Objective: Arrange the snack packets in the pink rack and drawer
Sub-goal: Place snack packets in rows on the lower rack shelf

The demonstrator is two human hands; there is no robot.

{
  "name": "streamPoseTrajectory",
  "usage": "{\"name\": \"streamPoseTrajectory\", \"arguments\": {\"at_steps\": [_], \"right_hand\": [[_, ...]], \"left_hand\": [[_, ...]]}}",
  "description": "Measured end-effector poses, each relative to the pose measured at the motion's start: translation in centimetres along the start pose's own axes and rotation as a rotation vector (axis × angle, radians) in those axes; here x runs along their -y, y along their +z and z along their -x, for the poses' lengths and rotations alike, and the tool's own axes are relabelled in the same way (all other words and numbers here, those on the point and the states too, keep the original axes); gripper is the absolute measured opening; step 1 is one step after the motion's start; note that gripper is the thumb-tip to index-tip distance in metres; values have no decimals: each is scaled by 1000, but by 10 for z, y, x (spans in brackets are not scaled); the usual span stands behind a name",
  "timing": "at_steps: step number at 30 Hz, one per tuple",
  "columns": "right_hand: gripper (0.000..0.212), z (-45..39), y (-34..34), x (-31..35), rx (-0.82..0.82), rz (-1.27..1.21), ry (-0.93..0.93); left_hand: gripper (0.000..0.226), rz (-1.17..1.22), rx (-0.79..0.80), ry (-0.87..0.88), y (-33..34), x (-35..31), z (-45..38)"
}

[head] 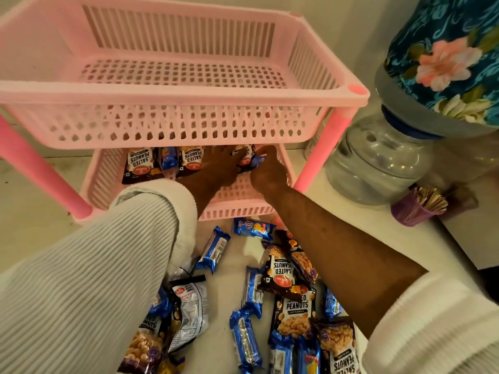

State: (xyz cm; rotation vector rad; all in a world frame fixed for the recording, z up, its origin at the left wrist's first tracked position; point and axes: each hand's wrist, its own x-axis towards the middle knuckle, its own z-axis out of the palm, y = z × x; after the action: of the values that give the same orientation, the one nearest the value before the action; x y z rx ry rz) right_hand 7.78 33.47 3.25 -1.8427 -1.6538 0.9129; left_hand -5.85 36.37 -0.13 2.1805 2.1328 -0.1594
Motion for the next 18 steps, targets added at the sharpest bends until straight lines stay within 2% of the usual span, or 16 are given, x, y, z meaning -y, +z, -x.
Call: {"name": "streamPoseTrajectory", "arguments": {"at_steps": [4,8,13,18], "right_hand": [[33,-6,3,1,29,127,-33],[32,-13,6,2,-16,144,-51],[39,-15,9,-4,33,273,-67],[33,-10,1,-6,-7,509,-189]], "left_hand": [[74,-57,-14,-26,2,-3,3],[76,-5,-81,-25,7,-1,3],[78,91,-185,20,6,11,12],[77,133,-137,38,0,14,28]]}}
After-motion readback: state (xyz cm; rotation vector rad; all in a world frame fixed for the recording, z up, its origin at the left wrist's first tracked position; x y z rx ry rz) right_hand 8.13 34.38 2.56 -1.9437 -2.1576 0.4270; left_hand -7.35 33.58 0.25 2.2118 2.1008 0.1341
